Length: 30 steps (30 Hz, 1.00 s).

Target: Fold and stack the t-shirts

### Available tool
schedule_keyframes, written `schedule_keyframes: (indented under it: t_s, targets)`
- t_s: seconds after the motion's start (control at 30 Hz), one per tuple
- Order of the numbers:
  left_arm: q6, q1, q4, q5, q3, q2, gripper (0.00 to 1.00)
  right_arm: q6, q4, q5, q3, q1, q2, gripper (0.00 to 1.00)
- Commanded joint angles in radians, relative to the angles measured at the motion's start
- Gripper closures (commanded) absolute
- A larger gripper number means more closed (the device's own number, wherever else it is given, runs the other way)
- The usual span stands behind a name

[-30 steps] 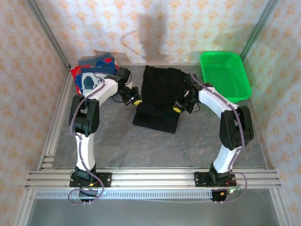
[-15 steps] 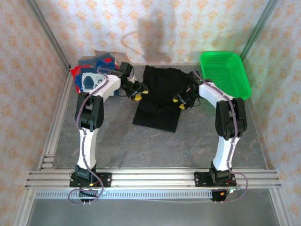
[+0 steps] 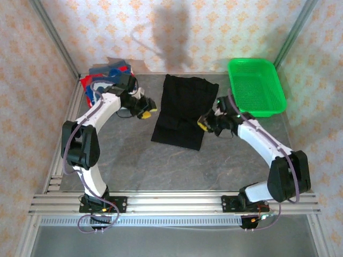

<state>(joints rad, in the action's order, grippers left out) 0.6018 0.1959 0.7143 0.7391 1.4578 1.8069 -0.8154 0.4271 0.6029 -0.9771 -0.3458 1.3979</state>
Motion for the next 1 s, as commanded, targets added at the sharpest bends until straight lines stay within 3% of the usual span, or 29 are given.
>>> schedule_keyframes:
  t_s: [0.0, 0.1, 0.23, 0.5, 0.77, 0.97]
  targets:
    - [-0.053, 0.030, 0.037, -0.053, -0.095, 0.027, 0.72, -0.099, -0.137, -0.025, 0.116, -0.028, 0.022, 0.91]
    - [-0.053, 0.057, 0.040, -0.071, -0.106, 0.063, 0.85, -0.109, -0.184, -0.041, 0.141, -0.043, 0.072, 0.96]
    - [-0.044, 0.088, 0.031, -0.090, -0.087, 0.137, 0.90, -0.107, -0.243, -0.049, 0.143, -0.045, 0.163, 0.98]
    - [-0.037, 0.117, 0.067, -0.131, 0.122, 0.318, 0.90, -0.089, -0.254, -0.056, 0.016, -0.030, 0.359, 0.99]
    - [0.004, 0.118, 0.086, -0.134, 0.441, 0.453, 0.90, -0.078, -0.232, -0.086, -0.150, 0.056, 0.466, 0.98]
    - [0.084, 0.104, 0.068, -0.107, 0.672, 0.548, 0.86, -0.140, -0.373, -0.043, -0.276, 0.116, 0.544, 0.86]
